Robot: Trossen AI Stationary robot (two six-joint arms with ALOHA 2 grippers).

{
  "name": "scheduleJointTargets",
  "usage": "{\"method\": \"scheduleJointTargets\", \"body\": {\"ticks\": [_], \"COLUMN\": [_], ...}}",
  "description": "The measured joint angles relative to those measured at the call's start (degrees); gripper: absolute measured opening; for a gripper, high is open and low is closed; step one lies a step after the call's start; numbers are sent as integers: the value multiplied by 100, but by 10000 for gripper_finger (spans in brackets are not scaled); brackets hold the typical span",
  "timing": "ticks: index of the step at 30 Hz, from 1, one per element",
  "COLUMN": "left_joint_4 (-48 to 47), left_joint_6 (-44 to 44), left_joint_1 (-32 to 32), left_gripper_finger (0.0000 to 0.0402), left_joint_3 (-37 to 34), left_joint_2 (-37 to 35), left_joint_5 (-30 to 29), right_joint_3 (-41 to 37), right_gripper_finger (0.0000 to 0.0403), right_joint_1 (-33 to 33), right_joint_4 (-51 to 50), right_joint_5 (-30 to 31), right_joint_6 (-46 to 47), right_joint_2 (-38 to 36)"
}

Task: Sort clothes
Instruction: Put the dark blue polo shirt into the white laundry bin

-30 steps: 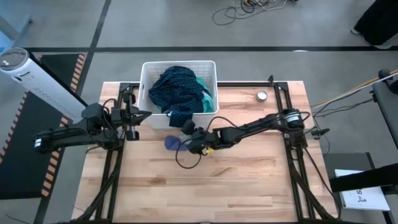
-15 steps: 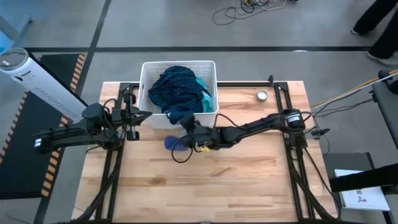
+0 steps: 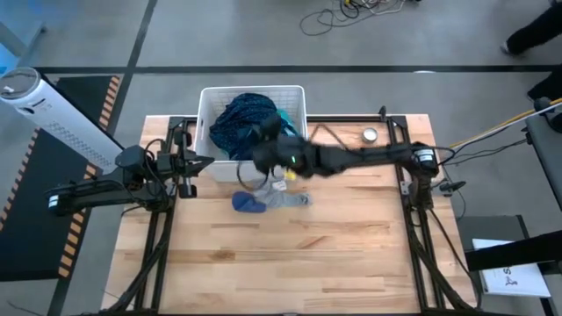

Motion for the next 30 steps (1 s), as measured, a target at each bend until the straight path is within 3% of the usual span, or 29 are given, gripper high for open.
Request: {"method": "scheduleJointTargets", "body": {"ticks": [8, 16, 22, 30], "left_joint_4": [10, 7, 0, -2], "left_joint_6": [-2, -2, -20, -22], "left_joint_1": [0, 0, 2, 2], "left_gripper_finger": [0, 0, 0, 0], "left_joint_3": [0, 0, 0, 0], "left_joint_2": [11, 72, 160, 181], "left_joint_5": [0, -2, 0, -155], "right_joint_3": [1436, 2430, 2734, 3086], "right_gripper_finger": [0, 0, 0, 0], "right_joint_1": [-1284, -2262, -2444, -2451], "right_joint_4": [-3223, -4524, -5307, -6583], "right_joint_5": [-2394, -4074, -4410, -4405], "right_joint_6": [3496, 5125, 5301, 5256], "right_joint_2": [245, 905, 1573, 2405]}}
